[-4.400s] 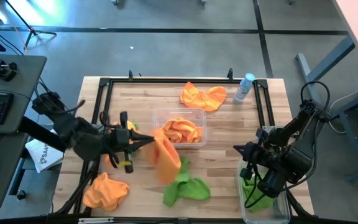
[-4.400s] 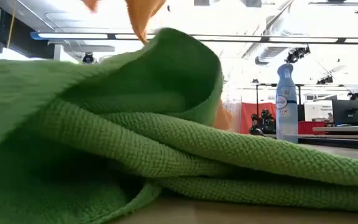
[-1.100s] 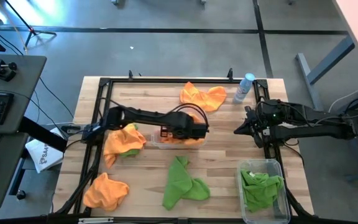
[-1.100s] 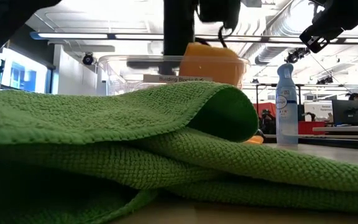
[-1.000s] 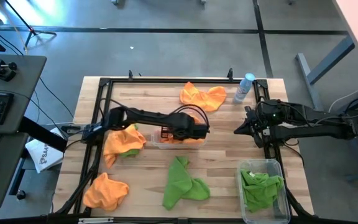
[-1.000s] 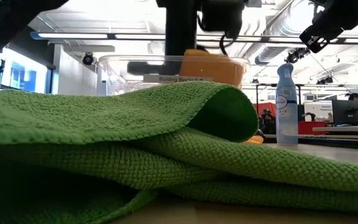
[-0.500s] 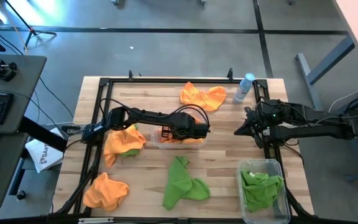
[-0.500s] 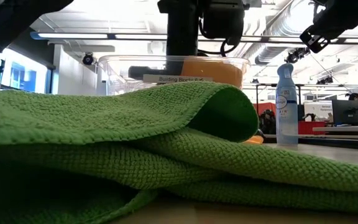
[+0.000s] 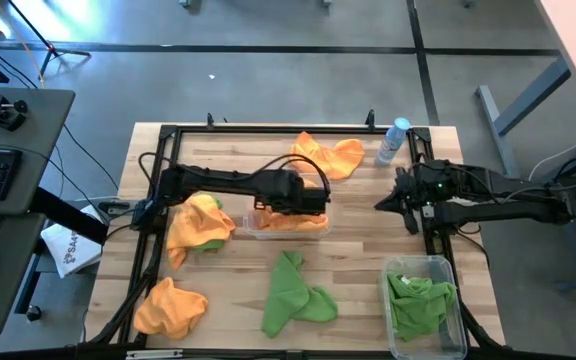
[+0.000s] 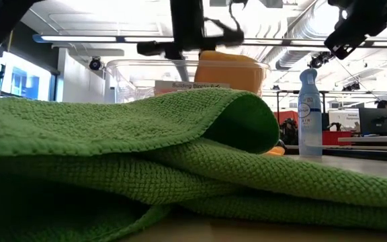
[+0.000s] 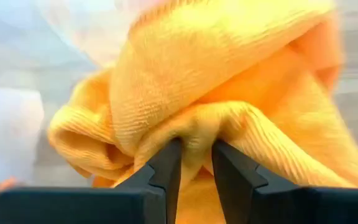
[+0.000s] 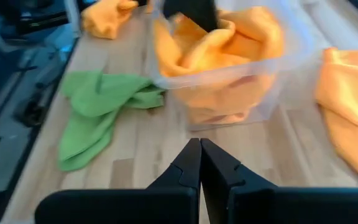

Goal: Sort microfiber towel by color & place in baskets
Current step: Put the yellow microfiber cloth into the top transparent bin

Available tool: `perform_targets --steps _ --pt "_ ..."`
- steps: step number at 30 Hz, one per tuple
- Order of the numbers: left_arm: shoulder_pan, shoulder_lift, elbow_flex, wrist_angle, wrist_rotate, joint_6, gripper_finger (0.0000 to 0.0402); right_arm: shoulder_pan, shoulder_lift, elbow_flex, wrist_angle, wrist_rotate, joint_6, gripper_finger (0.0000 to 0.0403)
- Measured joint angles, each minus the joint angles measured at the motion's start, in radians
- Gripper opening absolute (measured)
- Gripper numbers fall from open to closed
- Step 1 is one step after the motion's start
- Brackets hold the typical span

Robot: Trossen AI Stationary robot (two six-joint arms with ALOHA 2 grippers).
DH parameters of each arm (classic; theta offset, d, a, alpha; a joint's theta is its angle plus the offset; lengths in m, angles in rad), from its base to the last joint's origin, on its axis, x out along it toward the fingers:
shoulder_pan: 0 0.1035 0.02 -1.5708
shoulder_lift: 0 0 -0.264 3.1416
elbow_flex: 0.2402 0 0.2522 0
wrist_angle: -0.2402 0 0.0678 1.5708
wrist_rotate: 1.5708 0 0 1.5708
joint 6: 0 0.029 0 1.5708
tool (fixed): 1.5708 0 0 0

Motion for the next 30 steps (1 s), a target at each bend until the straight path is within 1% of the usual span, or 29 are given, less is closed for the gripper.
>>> perform_targets --steps 5,7,8,12,14,16,18,26,28,30 --pt "-0.004 -0.064 0.000 -0.002 -0.075 0.080 0.0080 0.000 0.035 0.000 0.009 0.060 0.028 0.0000" --pt "-0.010 -0.088 0.000 -0.002 -0.112 0.133 0.0080 -0.001 0.066 0.000 0.052 0.098 0.061 0.0000" --pt "-0.011 -0.100 0.000 0.001 -0.118 0.167 0.0080 -0.003 0.087 0.000 0.080 0.113 0.079 0.0000" --pt "-0.015 -0.131 0.000 0.037 -0.128 0.327 0.0069 -0.006 0.192 0.001 0.220 0.117 0.088 0.0007" --pt "-0.017 -0.139 0.000 0.058 -0.142 0.402 0.0062 -0.015 0.263 0.022 0.256 0.146 0.092 0.0015" --pt "-0.017 -0.140 0.000 0.063 -0.144 0.475 0.0056 -0.036 0.342 0.061 0.260 0.196 0.108 0.0025" --pt "-0.017 -0.139 0.000 0.052 -0.142 0.548 0.0051 -0.069 0.422 0.113 0.249 0.217 0.121 0.0037" --pt "-0.017 -0.157 -0.001 -0.019 -0.144 0.758 0.0048 -0.215 0.709 0.406 0.207 0.218 0.124 0.0087" --pt "-0.012 -0.183 -0.002 -0.037 -0.165 0.798 0.0048 -0.252 0.773 0.472 0.188 0.218 0.136 0.0099" --pt "-0.007 -0.218 -0.032 -0.047 -0.200 0.825 0.0048 -0.285 0.836 0.520 0.174 0.218 0.162 0.0110"
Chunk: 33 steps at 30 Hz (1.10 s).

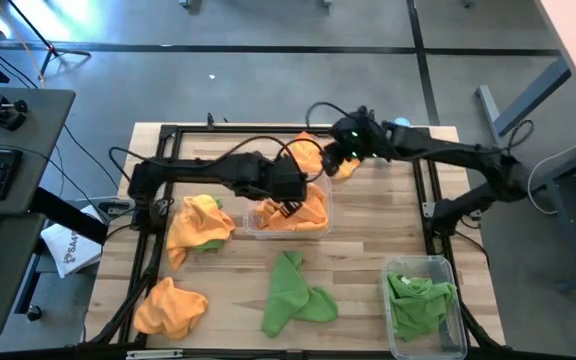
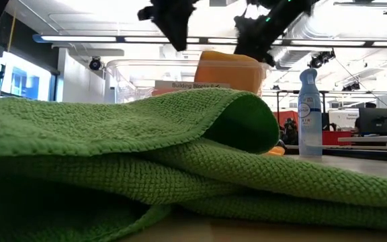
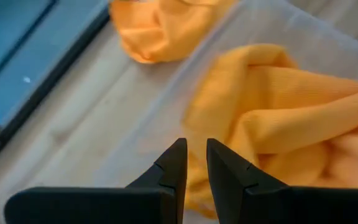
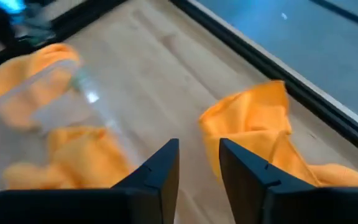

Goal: Sort microfiber towel by color & place in baskets
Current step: Put the yellow microfiber cloth into the top transparent bin

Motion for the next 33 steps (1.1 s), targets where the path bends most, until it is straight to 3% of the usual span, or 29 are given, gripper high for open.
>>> perform_targets --steps 4,8,13,18,24,33 --pt "0.022 -0.126 -0.138 0.036 -0.020 0.043 0.0048 -0.061 0.106 0.034 -0.030 0.008 0.106 0.0127" --pt "0.044 -0.305 -0.352 0.163 -0.013 0.080 0.0048 -0.107 0.186 0.038 -0.032 -0.002 0.156 0.0142" --pt "0.085 -0.518 -0.616 0.386 0.082 0.149 0.0048 -0.133 0.248 0.039 -0.020 -0.003 0.206 0.0164" --pt "0.136 -0.666 -0.789 0.505 0.151 0.184 0.0048 -0.140 0.292 0.039 0.019 -0.004 0.214 0.0192" --pt "0.189 -0.744 -0.886 0.516 0.179 0.215 0.0048 -0.146 0.338 0.039 0.030 0.007 0.273 0.0220" --pt "0.243 -0.750 -0.930 0.525 0.251 0.288 0.0048 -0.148 0.430 0.039 0.029 0.038 0.341 0.0222"
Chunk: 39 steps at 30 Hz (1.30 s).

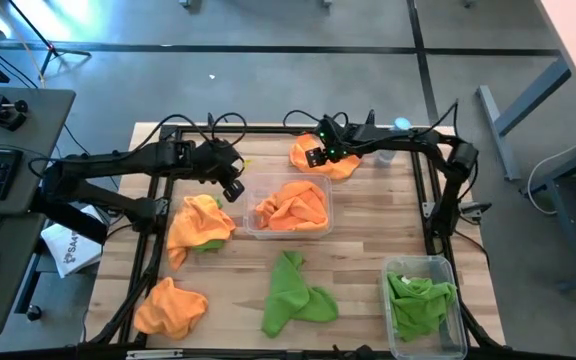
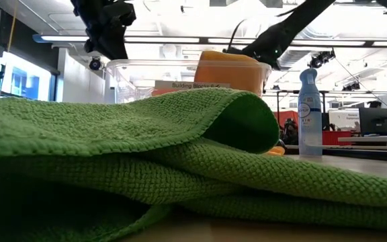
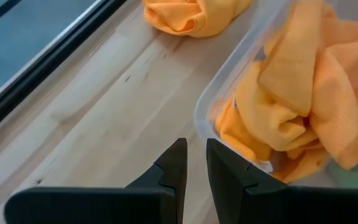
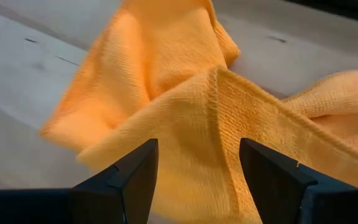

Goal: Sort microfiber towel by color & place in baskets
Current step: Put the yellow microfiber cloth into the top transparent bin

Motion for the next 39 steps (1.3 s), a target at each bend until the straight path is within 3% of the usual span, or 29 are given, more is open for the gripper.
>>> perform_targets --steps 7,17,22,30,39 --pt "0.012 0.000 -0.004 0.001 0.038 0.028 0.0048 -0.002 0.033 0.000 0.005 0.002 0.018 0.0195" --pt "0.012 -0.020 -0.004 0.017 0.072 0.133 0.0048 -0.005 0.031 0.000 0.041 0.002 -0.047 0.0011" --pt "0.012 -0.104 -0.077 0.129 0.097 0.180 0.0048 -0.005 -0.025 0.000 0.032 0.028 -0.041 0.0007" --pt "0.012 -0.369 -0.332 0.335 0.223 0.211 0.0048 -0.002 -0.232 0.000 0.004 0.106 -0.105 0.0002" --pt "0.012 -0.559 -0.463 0.382 0.227 0.243 0.0048 -0.002 -0.473 0.000 -0.001 0.098 -0.186 0.0001"
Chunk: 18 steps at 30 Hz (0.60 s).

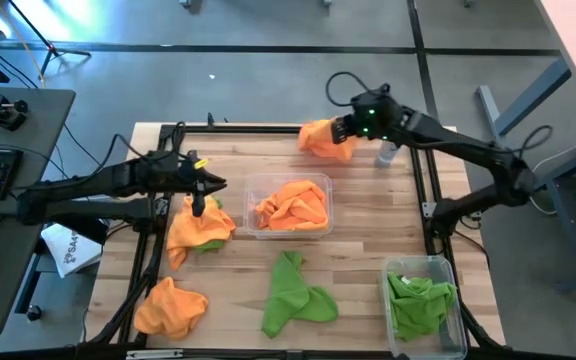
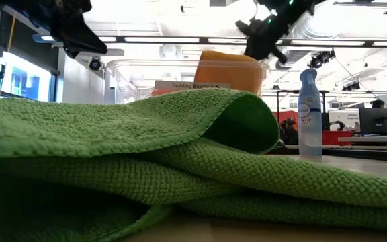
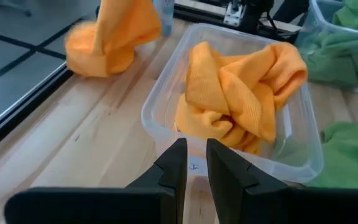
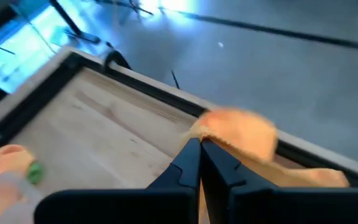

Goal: Sort microfiber towel by color & place in baskets
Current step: Put the yellow microfiber cloth into the top transparent bin

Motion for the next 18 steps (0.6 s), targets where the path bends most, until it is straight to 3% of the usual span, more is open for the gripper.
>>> perform_targets --steps 6,18 --pt "-0.006 -0.003 0.000 0.057 0.000 -0.067 0.0048 0.020 -0.105 0.000 0.030 -0.022 -0.136 0.0000" --pt "-0.048 0.001 0.000 0.073 -0.001 -0.088 0.0048 0.026 -0.311 0.000 0.090 -0.105 -0.204 0.0000"
